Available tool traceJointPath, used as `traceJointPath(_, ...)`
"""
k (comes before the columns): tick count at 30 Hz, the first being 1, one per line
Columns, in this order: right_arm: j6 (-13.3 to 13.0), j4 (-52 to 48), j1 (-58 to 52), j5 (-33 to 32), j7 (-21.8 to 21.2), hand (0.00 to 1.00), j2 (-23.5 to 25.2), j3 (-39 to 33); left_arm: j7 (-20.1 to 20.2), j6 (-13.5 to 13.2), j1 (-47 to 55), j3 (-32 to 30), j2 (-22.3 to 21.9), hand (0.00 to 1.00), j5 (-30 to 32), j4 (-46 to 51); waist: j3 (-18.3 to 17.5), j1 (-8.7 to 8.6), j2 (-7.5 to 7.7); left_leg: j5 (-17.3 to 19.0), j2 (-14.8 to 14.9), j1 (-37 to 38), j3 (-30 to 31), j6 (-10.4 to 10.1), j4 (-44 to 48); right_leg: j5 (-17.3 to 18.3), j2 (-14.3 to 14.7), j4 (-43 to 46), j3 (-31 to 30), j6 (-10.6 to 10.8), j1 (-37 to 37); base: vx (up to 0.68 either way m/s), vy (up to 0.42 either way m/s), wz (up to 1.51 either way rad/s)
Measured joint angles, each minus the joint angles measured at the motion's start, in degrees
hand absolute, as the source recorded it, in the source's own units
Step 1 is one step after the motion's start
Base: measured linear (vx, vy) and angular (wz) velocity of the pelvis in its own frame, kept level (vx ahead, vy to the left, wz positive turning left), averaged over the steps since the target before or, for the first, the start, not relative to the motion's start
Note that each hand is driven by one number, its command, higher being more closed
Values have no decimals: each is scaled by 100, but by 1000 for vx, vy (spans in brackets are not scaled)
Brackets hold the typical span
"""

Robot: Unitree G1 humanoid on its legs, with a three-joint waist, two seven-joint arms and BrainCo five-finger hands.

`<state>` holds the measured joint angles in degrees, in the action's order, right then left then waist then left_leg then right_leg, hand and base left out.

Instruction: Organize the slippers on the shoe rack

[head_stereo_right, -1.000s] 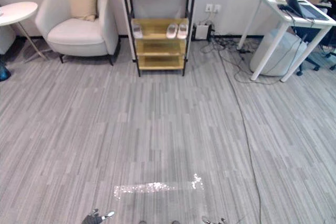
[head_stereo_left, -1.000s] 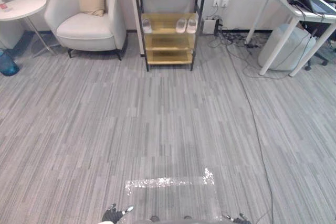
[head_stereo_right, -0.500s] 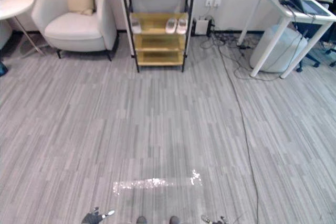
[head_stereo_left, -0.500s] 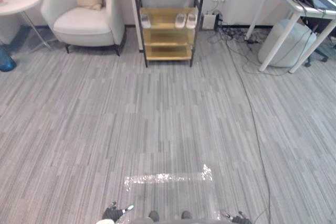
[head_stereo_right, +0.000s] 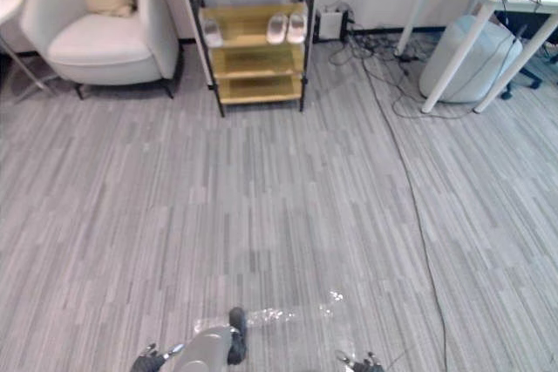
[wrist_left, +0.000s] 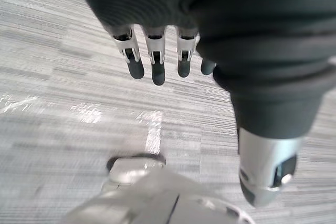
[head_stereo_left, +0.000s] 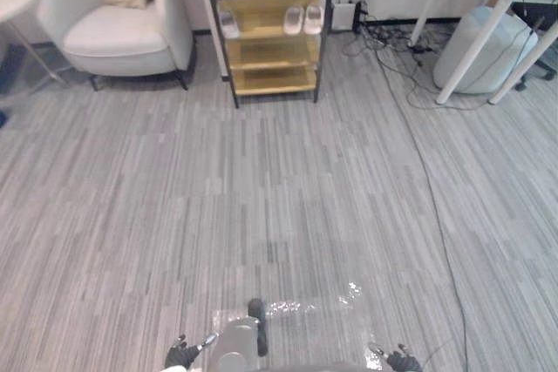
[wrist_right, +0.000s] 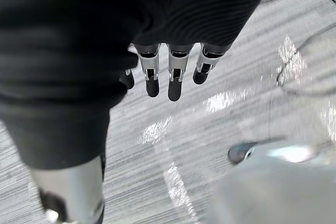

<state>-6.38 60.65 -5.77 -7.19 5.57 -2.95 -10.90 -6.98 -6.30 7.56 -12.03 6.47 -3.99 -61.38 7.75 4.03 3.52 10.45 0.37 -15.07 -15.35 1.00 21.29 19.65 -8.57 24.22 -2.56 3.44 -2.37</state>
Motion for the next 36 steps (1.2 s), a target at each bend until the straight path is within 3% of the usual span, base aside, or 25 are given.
traceJointPath(1,1,-42,3,10,-2,0,17,-3,-9,27,0,5,12,0,2,-5,-8,-3,14,74,-30,152,-62,29,-17,-54,-53,505,3,158,135,625,263,-22)
traceJointPath(3,-27,-173,7,39,-43,0,183,7,-12,60,-57,124,68,0,51,0,-26,-71,36,240,-180,710,-16,159,-111,-441,-141,2457,-58,722,724,459,152,10)
traceJointPath(5,-69,-357,15,55,-71,0,140,6,-14,63,-248,263,46,0,52,-3,18,-91,-78,404,-208,1289,151,141,-365,-475,-171,3687,273,602,1262,450,82,25)
traceJointPath(7,-93,-393,35,51,-84,0,119,6,-25,66,-422,284,7,0,48,-4,49,-97,-126,403,-187,1818,234,139,-761,-384,-265,3979,668,392,1782,417,9,18)
traceJointPath(9,-107,-377,137,49,-85,0,78,9,-26,65,-490,307,-149,0,44,-9,102,-163,-191,402,-68,2325,296,138,-1063,-199,-255,3530,1013,143,2055,505,-96,22)
traceJointPath(11,-158,-388,196,48,-102,0,95,14,-3,42,-602,377,-333,0,74,-13,105,-267,-210,402,131,2633,405,137,-1133,-175,-107,2485,1169,48,2272,410,-174,39)
traceJointPath(13,-160,-354,265,43,-105,0,97,57,2,39,-693,446,-411,0,44,-29,95,-403,-201,415,283,2810,603,113,-1235,-640,88,998,987,-16,2328,424,-265,59)
traceJointPath(14,-157,-321,242,44,-103,0,106,102,8,33,-682,483,-434,0,45,-33,45,-417,-112,477,244,2876,760,-19,-1251,-1319,98,185,838,-104,2261,493,-310,56)
traceJointPath(15,-166,-302,257,-1,-120,0,109,83,18,21,-733,444,-475,0,47,-78,50,-418,-85,600,273,2981,904,-228,-1210,-1576,123,194,794,-209,2263,493,-293,32)
traceJointPath(16,-150,-291,354,38,-107,0,14,116,13,29,-785,351,-636,0,44,-163,26,-382,-383,594,563,2927,987,-353,-976,-1458,315,327,950,-330,2225,484,-294,14)
traceJointPath(18,-144,-294,352,38,-107,0,-61,220,50,23,-818,105,-822,0,46,-111,8,-390,-512,360,775,2380,1087,-677,272,-1198,442,158,1098,-459,1997,444,-300,11)
traceJointPath(20,-95,-304,327,3,-86,0,-112,282,59,38,-875,-67,-901,0,36,-29,115,-373,-544,-299,1112,1557,1129,-723,2233,-1030,647,-204,1146,-591,1408,408,-275,2)
traceJointPath(22,-83,-303,277,-23,-71,0,-92,349,74,32,-863,-37,-889,0,39,96,183,-331,-505,-63,1335,1143,919,-762,3229,-827,758,-469,1131,-743,768,399,-199,-20)
traceJointPath(24,-80,-318,241,-29,-65,0,-30,362,77,-22,-860,41,-973,0,32,262,184,-301,-429,320,1321,510,244,-568,2920,-683,755,-889,1023,-671,74,434,-143,-27)
traceJointPath(26,-44,-310,238,-29,-63,0,-27,360,82,-62,-863,160,-968,0,27,340,183,-241,-432,352,1054,208,-96,-522,1693,-595,725,-1161,956,-527,-192,392,2,-22)
traceJointPath(28,3,-260,247,-23,-60,0,-13,362,91,-73,-884,282,-962,0,24,346,171,-157,-400,16,557,127,-146,-407,93,-454,631,-1335,868,-429,-423,418,113,-20)
traceJointPath(29,1,-175,278,-18,-60,0,-15,374,96,-73,-906,322,-956,0,29,348,169,-88,-388,-415,379,128,-94,-289,-495,-352,594,-1393,789,-361,-539,470,170,-39)
traceJointPath(30,12,-45,314,-17,-63,0,-10,391,97,-75,-901,414,-927,0,33,336,103,-28,-328,-839,246,186,15,-189,-622,-286,556,-1436,647,-279,-588,520,208,-48)
traceJointPath(31,12,109,382,-15,-63,0,46,423,106,-62,-880,469,-828,0,47,307,-52,-9,-228,-930,45,193,76,36,-580,-164,415,-1420,493,-176,-589,594,202,-47)
traceJointPath(33,11,84,353,22,-103,0,149,440,112,-53,-884,450,-785,0,49,265,-116,-51,-86,-553,-23,260,-155,180,-213,-70,234,-704,196,-28,-423,654,212,-32)
traceJointPath(34,-2,60,349,38,-113,0,165,434,105,-48,-886,475,-750,0,51,198,-130,-61,-54,-391,-94,472,-184,263,-231,-91,204,153,84,120,-165,538,192,-13)
traceJointPath(35,-9,45,348,52,-114,0,166,430,107,-42,-908,586,-697,0,50,100,-124,-91,-27,-261,-171,748,-103,298,-331,-285,150,1125,58,572,138,624,208,9)
traceJointPath(36,-29,37,347,53,-119,0,164,419,107,-21,-928,711,-641,0,54,43,-108,-117,-28,-153,-222,1021,-26,301,-415,-410,135,1972,35,823,426,504,118,26)
